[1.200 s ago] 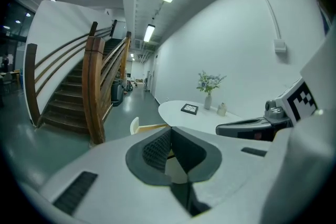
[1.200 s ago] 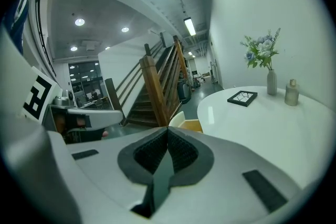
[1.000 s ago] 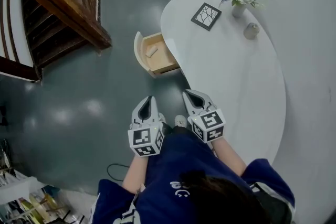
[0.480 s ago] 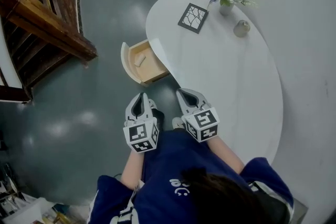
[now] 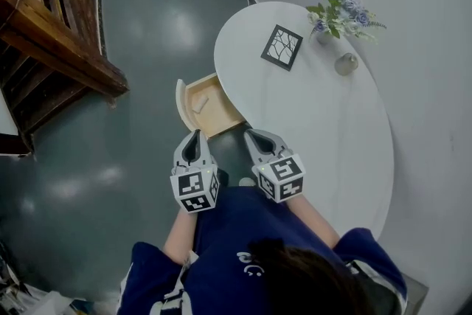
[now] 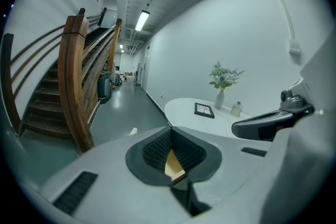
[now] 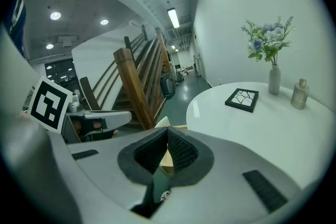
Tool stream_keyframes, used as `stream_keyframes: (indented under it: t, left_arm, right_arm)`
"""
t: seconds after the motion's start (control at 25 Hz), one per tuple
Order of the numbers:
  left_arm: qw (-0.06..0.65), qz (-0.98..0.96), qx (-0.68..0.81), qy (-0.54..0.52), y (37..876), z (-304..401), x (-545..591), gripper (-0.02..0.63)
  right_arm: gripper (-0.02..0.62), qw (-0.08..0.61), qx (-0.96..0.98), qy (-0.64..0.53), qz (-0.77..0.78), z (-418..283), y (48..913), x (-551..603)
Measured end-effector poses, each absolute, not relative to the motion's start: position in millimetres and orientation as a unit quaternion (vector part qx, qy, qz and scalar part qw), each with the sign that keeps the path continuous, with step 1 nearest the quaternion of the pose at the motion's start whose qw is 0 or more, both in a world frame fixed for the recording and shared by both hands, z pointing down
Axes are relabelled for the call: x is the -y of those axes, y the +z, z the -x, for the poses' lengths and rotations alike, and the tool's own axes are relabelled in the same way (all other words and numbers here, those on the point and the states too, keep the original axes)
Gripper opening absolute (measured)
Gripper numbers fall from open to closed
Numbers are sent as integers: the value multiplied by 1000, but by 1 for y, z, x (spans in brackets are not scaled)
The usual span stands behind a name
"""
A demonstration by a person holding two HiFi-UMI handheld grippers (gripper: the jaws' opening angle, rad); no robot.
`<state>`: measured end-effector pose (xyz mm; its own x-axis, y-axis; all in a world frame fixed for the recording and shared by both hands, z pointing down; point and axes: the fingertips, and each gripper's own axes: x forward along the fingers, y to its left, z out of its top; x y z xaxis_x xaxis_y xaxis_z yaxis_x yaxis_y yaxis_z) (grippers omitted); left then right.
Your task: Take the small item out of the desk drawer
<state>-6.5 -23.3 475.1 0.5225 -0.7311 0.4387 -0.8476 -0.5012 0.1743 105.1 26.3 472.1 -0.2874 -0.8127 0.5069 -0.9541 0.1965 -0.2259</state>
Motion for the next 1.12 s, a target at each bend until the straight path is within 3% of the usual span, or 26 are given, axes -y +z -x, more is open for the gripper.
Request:
stream_keyframes:
  t: [0.52,1.12]
  left_arm:
    - [168,-874,419,180,487,39,95,3]
    - [201,-846,466,165,489,72,131,3]
  right_arm:
    - [8,167,702,328,-610,-70,514,39]
    - [9,221,691,356,-589,-55,537,87]
